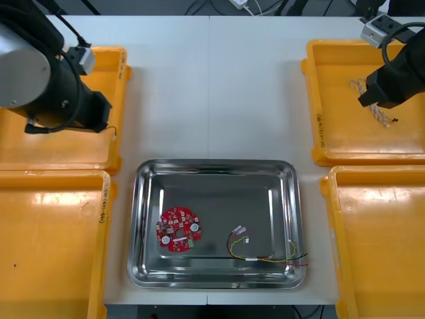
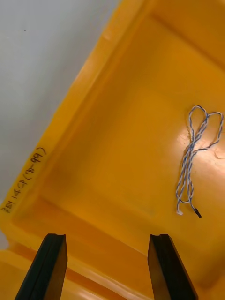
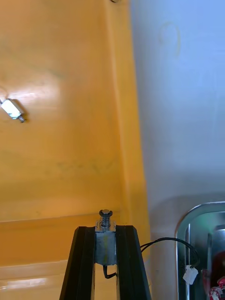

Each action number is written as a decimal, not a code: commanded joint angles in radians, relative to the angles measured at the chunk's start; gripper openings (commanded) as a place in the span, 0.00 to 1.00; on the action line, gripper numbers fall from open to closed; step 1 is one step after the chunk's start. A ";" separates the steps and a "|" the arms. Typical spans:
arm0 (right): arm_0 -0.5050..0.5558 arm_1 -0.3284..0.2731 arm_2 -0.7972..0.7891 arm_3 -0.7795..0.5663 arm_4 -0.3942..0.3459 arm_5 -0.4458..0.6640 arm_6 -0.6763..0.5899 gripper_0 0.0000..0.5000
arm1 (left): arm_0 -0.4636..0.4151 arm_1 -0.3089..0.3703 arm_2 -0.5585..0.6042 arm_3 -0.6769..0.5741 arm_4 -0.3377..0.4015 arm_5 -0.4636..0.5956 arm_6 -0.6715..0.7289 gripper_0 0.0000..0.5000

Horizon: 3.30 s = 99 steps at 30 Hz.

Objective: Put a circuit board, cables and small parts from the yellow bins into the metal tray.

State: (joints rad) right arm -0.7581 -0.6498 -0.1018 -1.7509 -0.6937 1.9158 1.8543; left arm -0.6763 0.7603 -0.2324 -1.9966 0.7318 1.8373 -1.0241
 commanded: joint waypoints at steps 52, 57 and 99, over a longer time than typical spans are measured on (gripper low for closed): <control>-0.276 -0.033 -0.075 0.653 0.215 -0.255 0.249 1.00 | 0.089 -0.249 -0.490 -0.070 -0.311 -0.156 0.510 0.00; -0.276 -0.024 -0.075 0.699 0.217 -0.288 0.278 1.00 | 0.089 -0.246 -0.499 -0.070 -0.313 -0.159 0.518 0.11; -0.345 0.052 -0.070 1.036 0.250 -0.552 0.500 1.00 | 0.020 -0.179 -0.386 -0.094 -0.207 -0.119 0.569 1.00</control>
State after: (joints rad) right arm -1.0496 -0.6046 -0.1826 -0.7119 -0.4540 1.3733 2.3227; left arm -0.6078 0.5432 -0.6615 -2.0397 0.5098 1.7064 -0.5283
